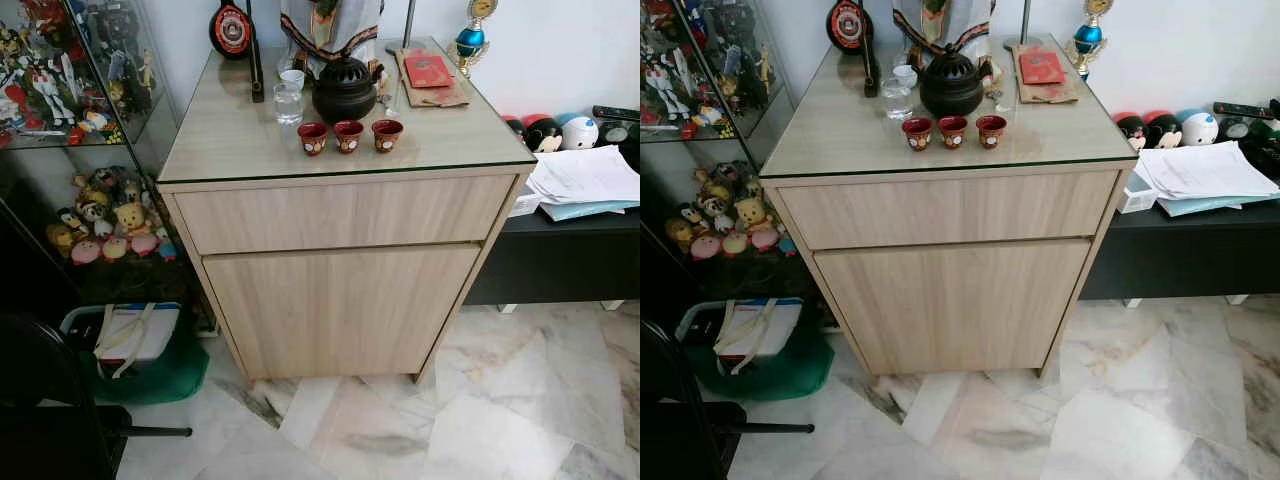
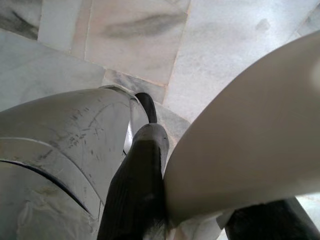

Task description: Sweep floor

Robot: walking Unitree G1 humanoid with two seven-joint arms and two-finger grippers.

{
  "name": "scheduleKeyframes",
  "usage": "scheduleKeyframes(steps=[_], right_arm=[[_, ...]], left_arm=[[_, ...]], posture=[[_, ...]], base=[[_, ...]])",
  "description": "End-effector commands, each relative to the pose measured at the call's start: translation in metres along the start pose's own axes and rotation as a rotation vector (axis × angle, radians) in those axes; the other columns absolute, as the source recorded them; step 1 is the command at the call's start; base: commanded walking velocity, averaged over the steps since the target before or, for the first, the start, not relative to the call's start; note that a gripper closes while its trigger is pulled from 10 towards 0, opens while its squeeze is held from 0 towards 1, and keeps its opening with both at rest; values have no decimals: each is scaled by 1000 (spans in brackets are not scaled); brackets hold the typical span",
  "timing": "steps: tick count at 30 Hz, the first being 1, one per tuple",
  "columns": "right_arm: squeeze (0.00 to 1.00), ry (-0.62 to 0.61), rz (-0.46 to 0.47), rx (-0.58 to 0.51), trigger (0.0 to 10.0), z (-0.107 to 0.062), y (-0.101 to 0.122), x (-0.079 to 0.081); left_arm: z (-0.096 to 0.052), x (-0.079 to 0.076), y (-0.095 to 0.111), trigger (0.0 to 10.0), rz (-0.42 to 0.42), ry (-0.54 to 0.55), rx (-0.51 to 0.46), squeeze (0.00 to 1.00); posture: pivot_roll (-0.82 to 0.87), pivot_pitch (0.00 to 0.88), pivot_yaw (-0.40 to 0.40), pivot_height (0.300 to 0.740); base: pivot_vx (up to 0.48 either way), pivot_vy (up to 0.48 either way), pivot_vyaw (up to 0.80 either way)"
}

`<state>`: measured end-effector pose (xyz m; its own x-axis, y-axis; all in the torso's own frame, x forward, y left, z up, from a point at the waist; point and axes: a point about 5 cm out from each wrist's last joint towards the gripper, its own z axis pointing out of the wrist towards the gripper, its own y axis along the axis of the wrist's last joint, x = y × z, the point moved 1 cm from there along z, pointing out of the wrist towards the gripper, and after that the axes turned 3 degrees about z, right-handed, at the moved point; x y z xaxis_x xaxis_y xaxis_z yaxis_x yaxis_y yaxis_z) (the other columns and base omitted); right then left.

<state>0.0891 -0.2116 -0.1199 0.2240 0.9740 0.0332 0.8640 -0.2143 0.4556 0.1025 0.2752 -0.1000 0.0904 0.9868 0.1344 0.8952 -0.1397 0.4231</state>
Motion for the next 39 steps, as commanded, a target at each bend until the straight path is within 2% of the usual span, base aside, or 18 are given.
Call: scheduleKeyframes(steps=[1,10,16,26,32,36,39], right_arm=[[0,6,-11,17,10000,-1,-4,0],[0,17,-11,21,10000,0,-3,4],[0,19,-12,20,10000,1,-1,5],[0,-4,-5,43,10000,-5,-9,-16],[0,-1,-4,48,10000,-5,-10,-16],[0,8,-4,54,10000,-2,-10,-5],[0,14,-4,54,10000,0,-8,3]], left_arm=[[-2,4,-9,10000,-14,19,38,0],[2,-3,-2,10000,-39,24,29,0],[3,-1,5,10000,-38,21,17,0],[2,7,12,10000,-33,20,-2,0],[8,-9,21,10000,-29,-7,-22,0],[13,-28,33,10000,-18,-30,-40,0],[15,-36,37,10000,-16,-38,-46,0]], posture=[[-102,14,29,740],[-106,7,25,740],[-105,30,23,740],[-105,47,25,740],[-101,55,26,740],[-102,60,27,740],[-103,58,26,740]], base=[[0,0,800],[0,0,800],[0,0,800],[0,0,800],[0,0,800],[0,0,800],[0,0,800]])
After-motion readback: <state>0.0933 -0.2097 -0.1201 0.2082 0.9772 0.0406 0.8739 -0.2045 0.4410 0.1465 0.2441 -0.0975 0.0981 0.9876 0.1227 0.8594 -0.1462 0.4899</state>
